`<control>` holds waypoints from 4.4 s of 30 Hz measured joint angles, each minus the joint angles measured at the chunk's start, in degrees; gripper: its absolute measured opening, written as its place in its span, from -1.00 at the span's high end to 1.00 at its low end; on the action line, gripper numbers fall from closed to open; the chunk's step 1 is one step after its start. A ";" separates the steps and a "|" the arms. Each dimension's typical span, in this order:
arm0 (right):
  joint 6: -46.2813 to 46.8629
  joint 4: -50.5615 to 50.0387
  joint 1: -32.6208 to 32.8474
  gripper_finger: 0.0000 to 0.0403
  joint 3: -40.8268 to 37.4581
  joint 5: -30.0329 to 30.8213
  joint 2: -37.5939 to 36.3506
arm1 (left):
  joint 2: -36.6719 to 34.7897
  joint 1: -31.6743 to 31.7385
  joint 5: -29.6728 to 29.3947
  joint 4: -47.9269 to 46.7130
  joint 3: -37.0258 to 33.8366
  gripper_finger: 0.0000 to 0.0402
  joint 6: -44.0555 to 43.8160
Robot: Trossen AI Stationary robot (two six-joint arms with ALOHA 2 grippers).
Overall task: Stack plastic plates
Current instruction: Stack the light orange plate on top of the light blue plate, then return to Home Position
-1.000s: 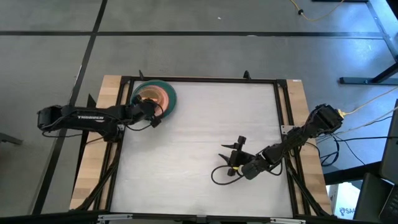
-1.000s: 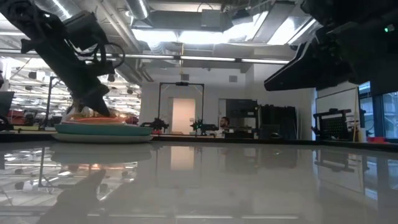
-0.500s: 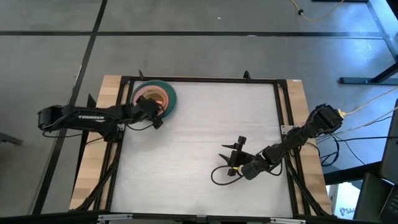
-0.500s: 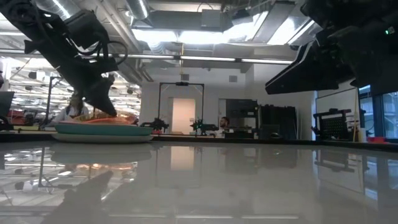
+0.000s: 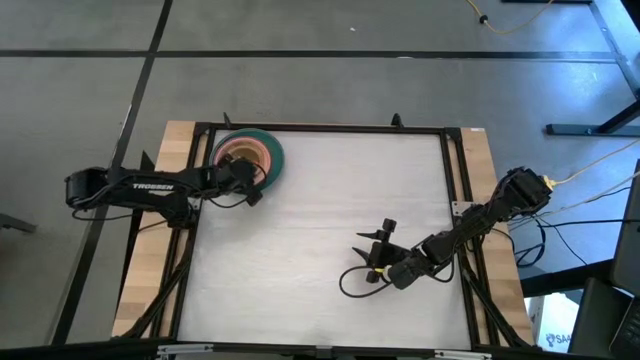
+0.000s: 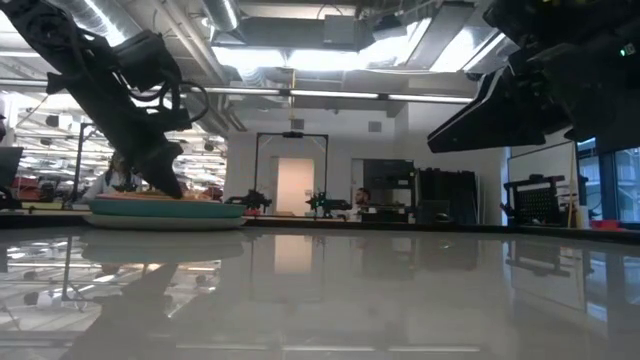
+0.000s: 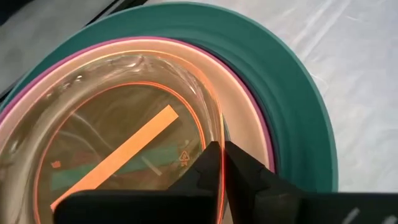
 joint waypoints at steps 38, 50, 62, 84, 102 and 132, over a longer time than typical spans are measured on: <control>-13.65 4.75 -23.71 0.54 -13.13 -33.11 -21.14 | -6.67 -8.05 21.32 34.78 -2.03 0.98 12.53; -13.54 12.00 -39.62 0.99 -29.26 -53.19 -47.08 | -8.97 -8.79 21.47 40.47 -6.98 0.98 15.45; -11.89 -7.49 -48.42 0.99 -31.32 -60.03 -70.17 | -24.59 -8.76 20.94 48.00 -19.56 0.99 14.92; -9.07 -11.35 -48.25 0.97 -37.33 -55.54 -88.86 | -38.47 -8.79 21.57 29.62 -19.56 1.00 8.19; -7.57 -12.01 -48.25 0.97 -37.33 -52.28 -88.89 | -59.08 -8.79 18.78 15.51 -19.56 1.00 6.88; -7.52 -12.01 -48.25 0.97 -37.33 -52.28 -88.89 | -57.73 -8.79 15.80 12.86 -19.56 1.00 6.16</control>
